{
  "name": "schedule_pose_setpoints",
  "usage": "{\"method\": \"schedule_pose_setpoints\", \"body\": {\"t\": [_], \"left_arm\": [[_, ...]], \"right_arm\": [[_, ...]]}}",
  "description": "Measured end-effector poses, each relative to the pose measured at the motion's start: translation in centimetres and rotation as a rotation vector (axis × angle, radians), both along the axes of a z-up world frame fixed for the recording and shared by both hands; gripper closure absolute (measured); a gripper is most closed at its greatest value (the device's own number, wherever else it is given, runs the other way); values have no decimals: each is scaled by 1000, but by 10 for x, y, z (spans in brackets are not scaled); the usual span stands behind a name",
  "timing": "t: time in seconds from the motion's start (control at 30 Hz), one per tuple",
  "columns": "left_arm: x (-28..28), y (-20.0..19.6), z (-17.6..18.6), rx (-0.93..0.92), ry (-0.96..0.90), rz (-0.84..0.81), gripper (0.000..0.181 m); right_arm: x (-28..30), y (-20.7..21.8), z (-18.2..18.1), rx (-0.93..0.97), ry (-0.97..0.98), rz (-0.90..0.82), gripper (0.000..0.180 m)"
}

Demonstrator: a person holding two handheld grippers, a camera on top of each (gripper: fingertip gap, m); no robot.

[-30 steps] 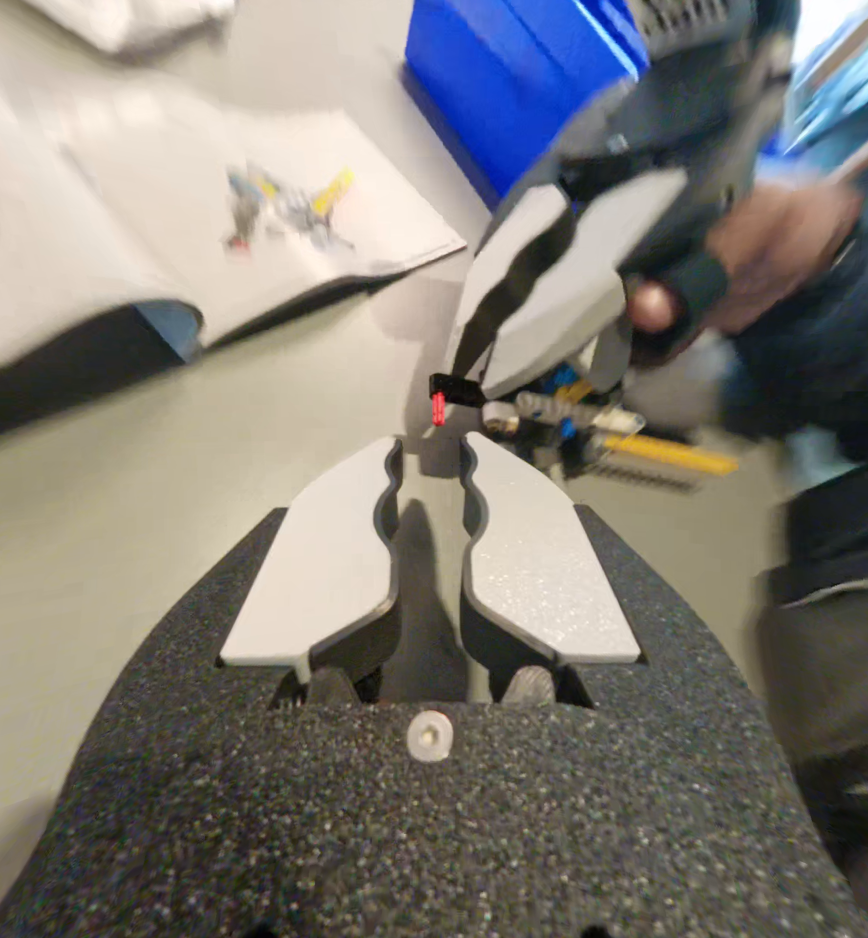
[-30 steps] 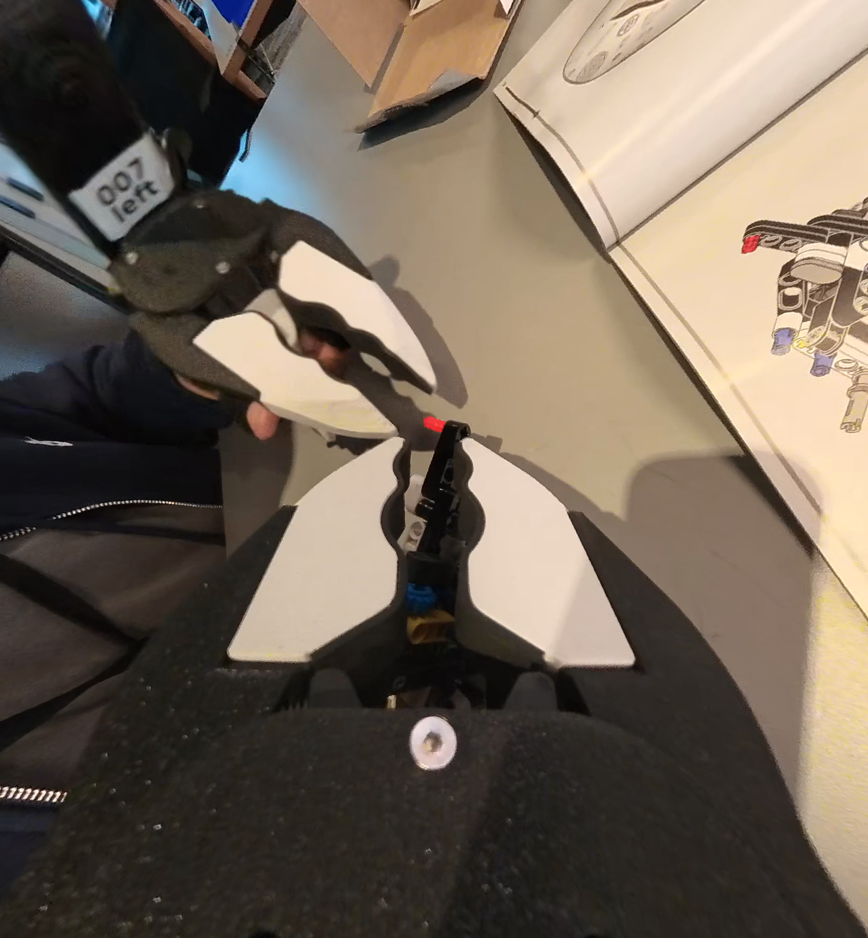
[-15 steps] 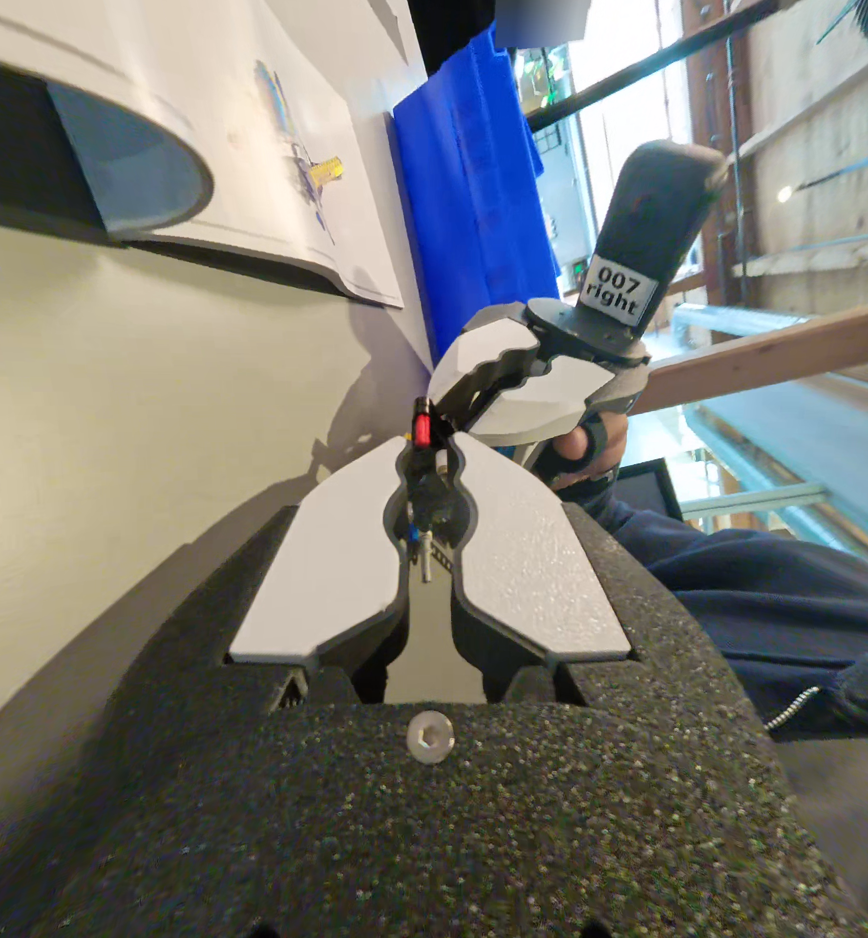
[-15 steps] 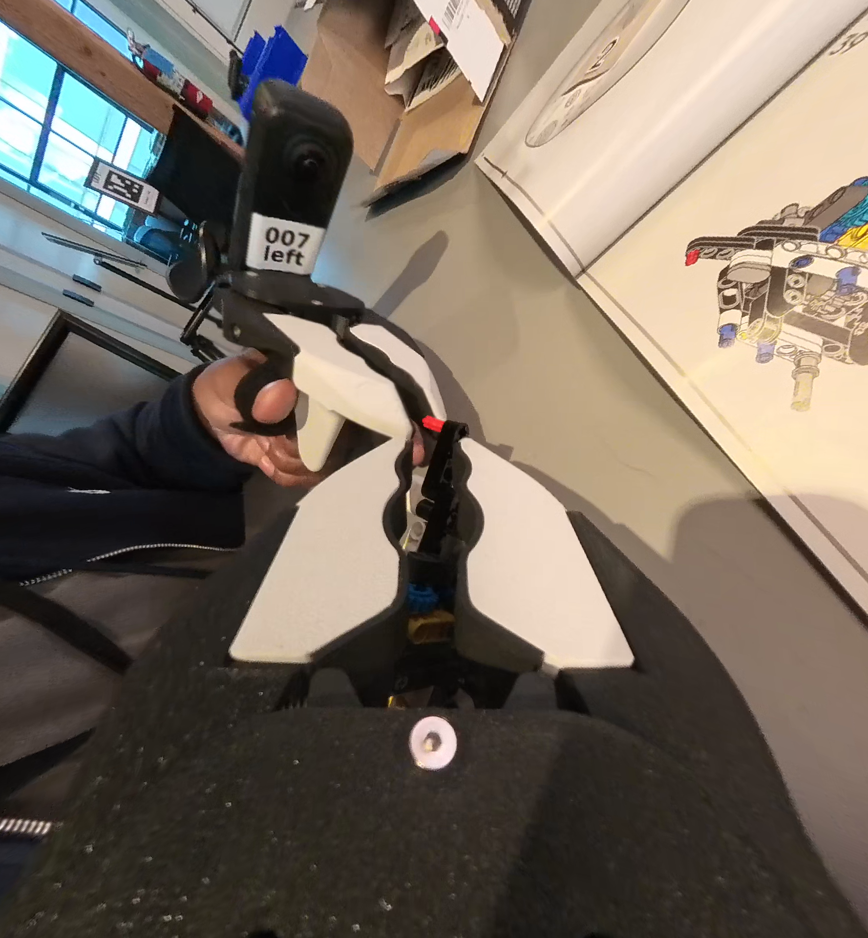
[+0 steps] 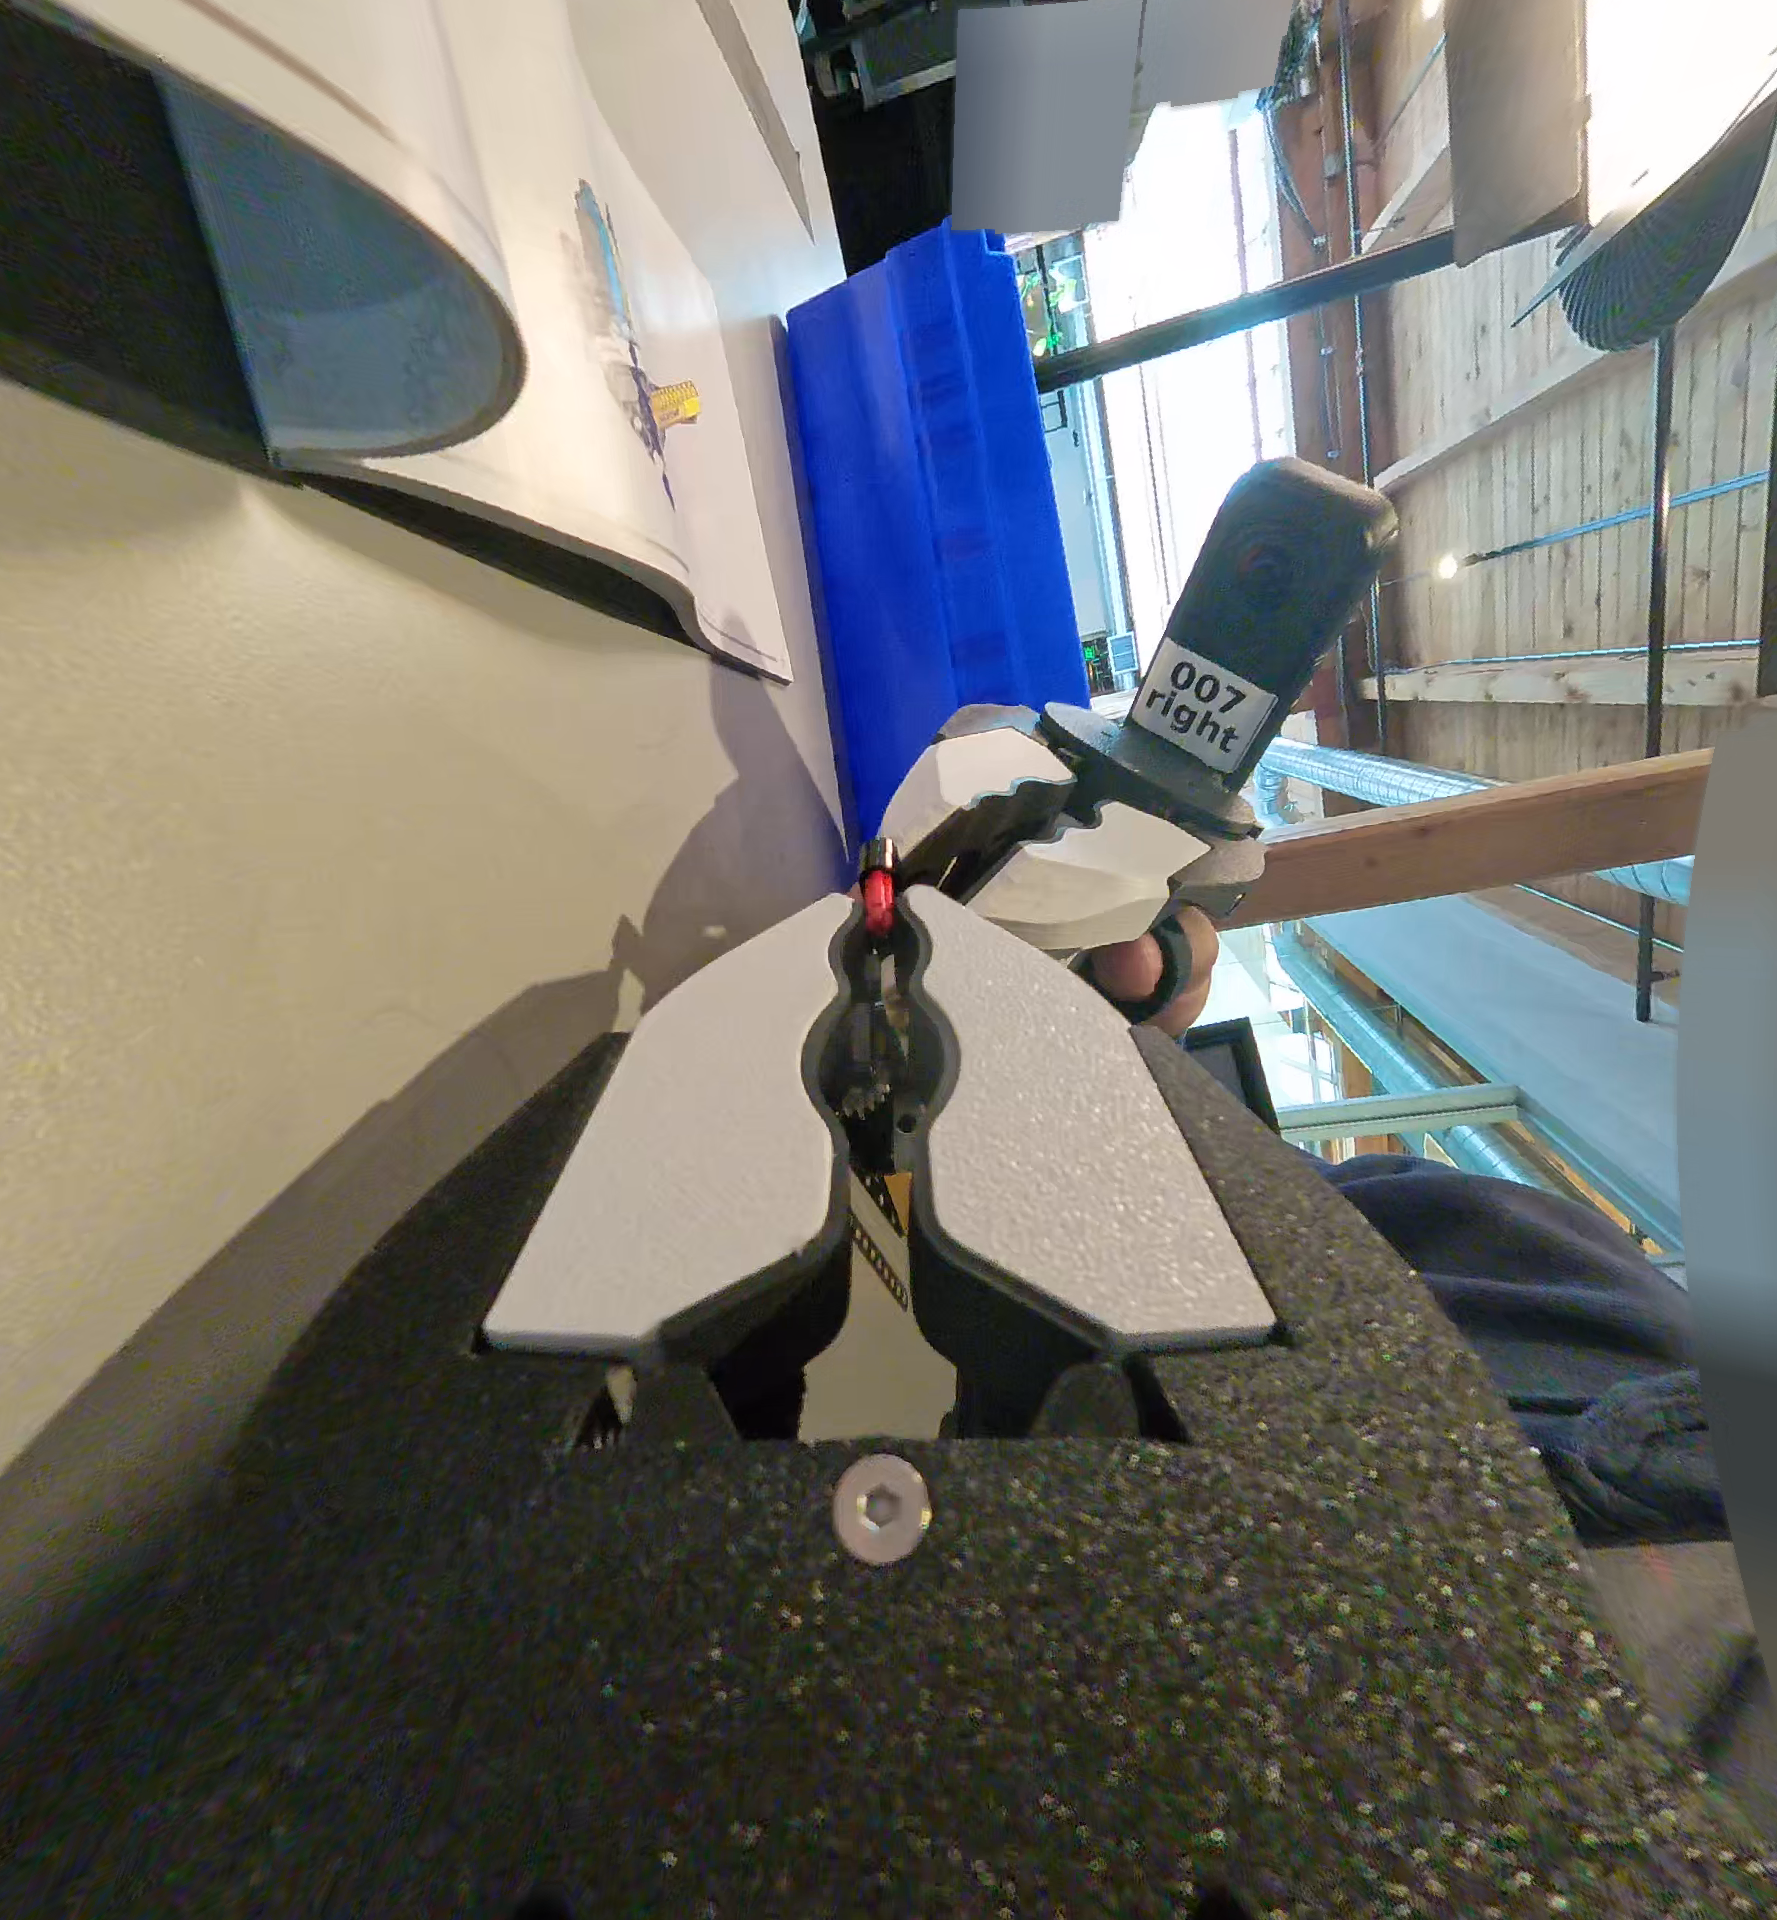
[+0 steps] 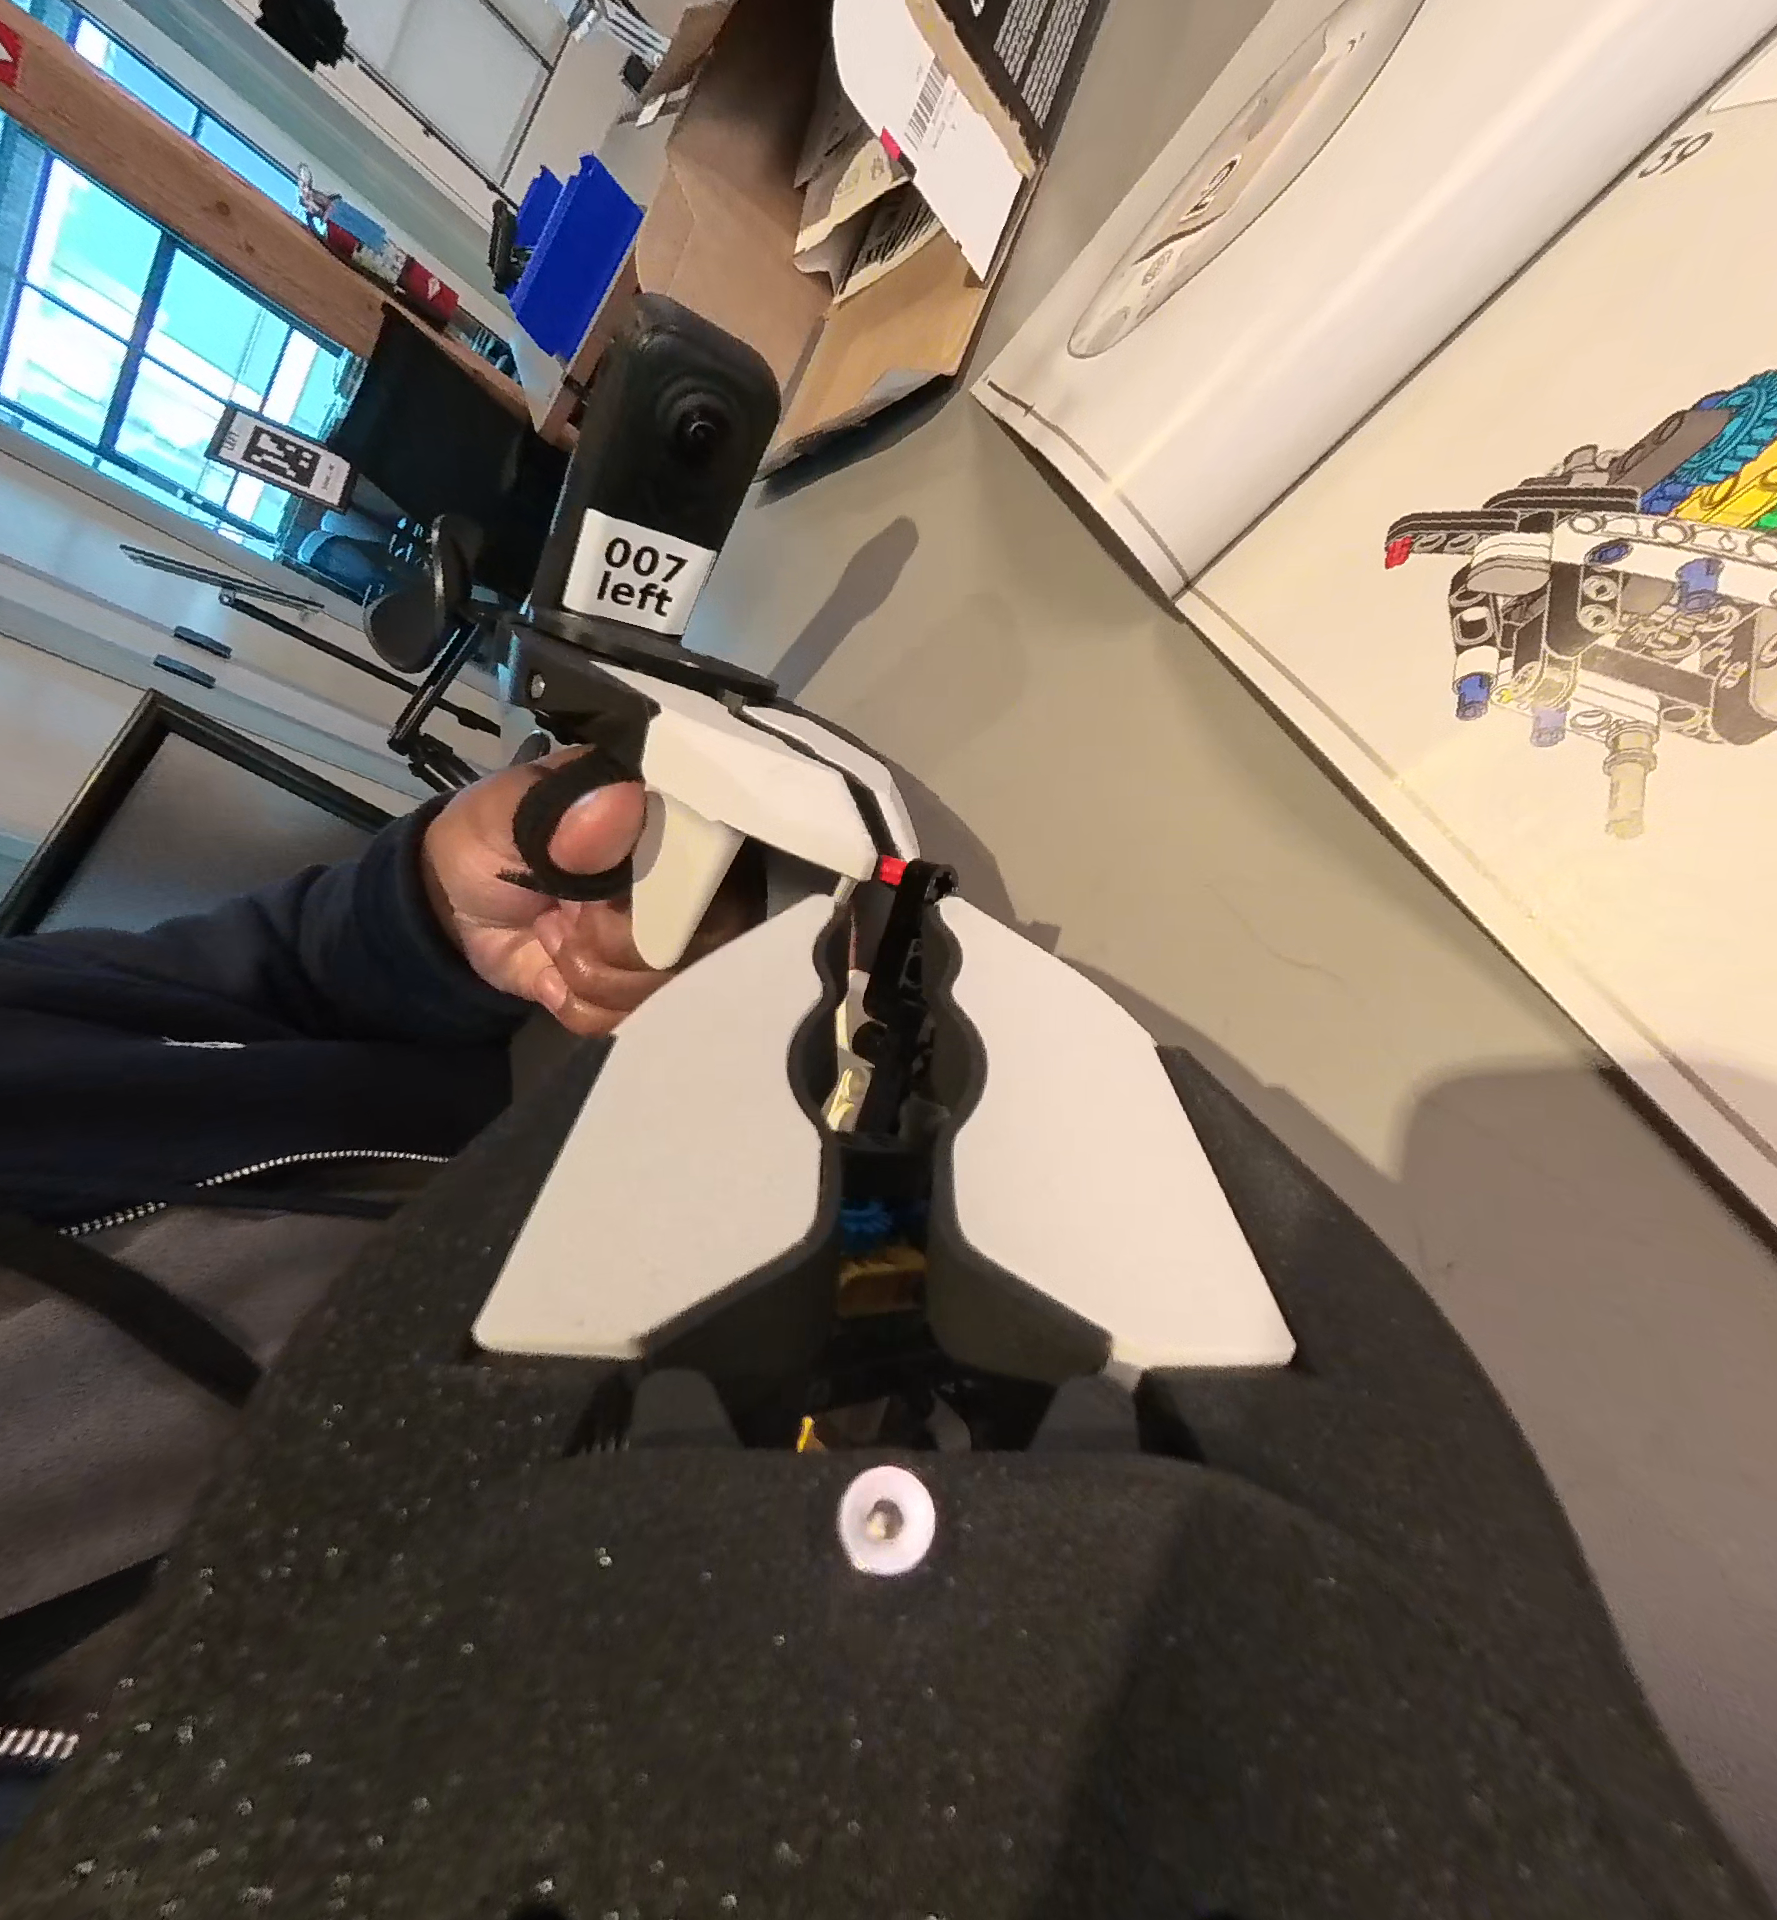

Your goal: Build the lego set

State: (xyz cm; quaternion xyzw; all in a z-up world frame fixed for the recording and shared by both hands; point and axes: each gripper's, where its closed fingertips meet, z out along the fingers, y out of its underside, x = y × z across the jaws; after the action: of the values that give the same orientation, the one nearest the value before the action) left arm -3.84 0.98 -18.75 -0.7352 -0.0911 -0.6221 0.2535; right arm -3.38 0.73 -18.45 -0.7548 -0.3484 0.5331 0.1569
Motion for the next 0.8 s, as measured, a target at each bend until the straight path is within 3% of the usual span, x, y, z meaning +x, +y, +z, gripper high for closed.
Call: {"method": "schedule_pose_setpoints", "body": {"t": [0.4,0.8], "left_arm": [[0,2,3,81,66,-43,177],[3,5,-4,43,89,-60,177]], "right_arm": [[0,2,3,-1,20,-17,165],[2,3,0,0,-9,-40,161]]}}
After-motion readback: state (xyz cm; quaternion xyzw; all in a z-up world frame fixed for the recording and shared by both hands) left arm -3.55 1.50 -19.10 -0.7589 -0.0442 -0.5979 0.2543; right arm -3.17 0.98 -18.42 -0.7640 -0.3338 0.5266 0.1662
